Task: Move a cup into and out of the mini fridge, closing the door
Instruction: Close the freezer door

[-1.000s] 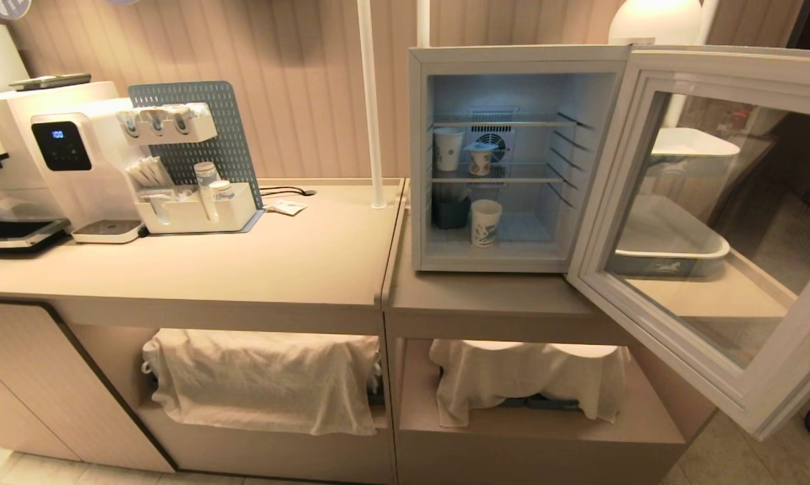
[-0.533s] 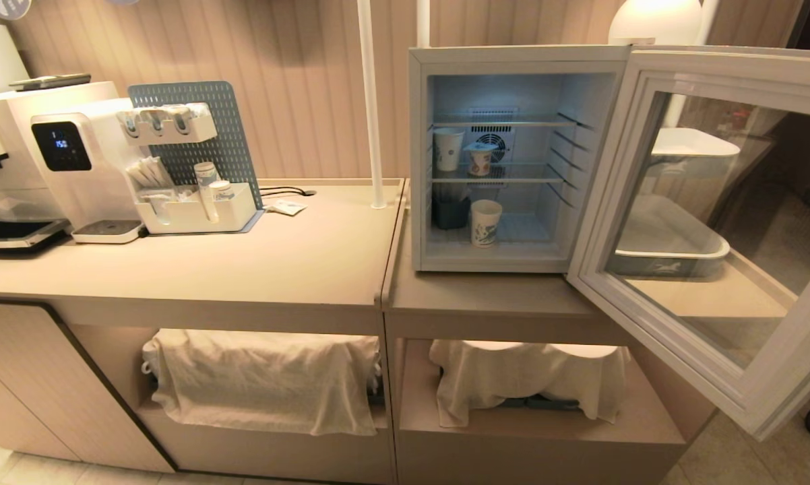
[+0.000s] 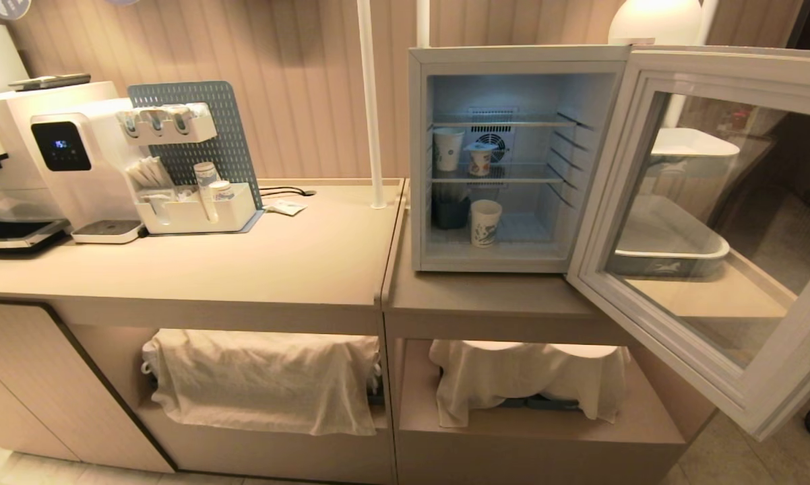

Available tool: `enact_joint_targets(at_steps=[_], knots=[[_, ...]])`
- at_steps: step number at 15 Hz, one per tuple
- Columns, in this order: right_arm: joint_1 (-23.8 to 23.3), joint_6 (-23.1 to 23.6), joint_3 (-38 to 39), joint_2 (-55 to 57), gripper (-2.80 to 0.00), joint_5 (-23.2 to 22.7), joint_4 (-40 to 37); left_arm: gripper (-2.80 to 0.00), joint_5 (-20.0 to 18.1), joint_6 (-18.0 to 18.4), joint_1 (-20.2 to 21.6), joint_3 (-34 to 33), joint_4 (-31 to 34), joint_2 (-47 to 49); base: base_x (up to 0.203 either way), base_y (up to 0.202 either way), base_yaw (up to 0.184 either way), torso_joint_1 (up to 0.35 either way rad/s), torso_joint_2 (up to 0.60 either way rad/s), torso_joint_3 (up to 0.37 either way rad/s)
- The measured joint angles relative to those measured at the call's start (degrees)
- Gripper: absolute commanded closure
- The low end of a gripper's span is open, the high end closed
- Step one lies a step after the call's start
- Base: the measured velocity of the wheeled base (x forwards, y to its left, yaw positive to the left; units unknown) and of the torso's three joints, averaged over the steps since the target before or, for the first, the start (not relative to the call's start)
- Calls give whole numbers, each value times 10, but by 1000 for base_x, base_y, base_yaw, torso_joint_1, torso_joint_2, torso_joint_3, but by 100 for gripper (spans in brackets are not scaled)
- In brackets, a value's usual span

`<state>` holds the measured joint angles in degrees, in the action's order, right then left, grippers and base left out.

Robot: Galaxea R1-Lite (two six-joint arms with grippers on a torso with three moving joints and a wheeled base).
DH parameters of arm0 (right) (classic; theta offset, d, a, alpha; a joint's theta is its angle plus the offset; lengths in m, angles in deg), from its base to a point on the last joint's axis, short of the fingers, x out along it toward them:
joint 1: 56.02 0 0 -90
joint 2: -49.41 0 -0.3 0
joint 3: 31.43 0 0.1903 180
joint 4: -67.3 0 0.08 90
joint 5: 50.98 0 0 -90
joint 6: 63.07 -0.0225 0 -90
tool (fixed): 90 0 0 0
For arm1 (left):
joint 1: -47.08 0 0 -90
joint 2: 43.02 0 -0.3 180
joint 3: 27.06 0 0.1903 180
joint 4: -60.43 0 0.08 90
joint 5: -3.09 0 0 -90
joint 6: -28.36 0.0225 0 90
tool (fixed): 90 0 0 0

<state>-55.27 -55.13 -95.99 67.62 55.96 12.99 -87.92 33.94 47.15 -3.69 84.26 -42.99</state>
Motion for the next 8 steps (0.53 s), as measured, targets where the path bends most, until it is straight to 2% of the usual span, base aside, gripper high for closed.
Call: enact_joint_targets(at_steps=[5, 8], knots=[[6, -18, -106, 158, 0, 140, 7, 0, 0, 0, 0, 0, 0, 0, 0, 0, 0, 0, 0, 0], [-4, -71, -129, 249, 0, 172, 49, 0, 0, 0, 0, 0, 0, 0, 0, 0, 0, 0, 0, 0]])
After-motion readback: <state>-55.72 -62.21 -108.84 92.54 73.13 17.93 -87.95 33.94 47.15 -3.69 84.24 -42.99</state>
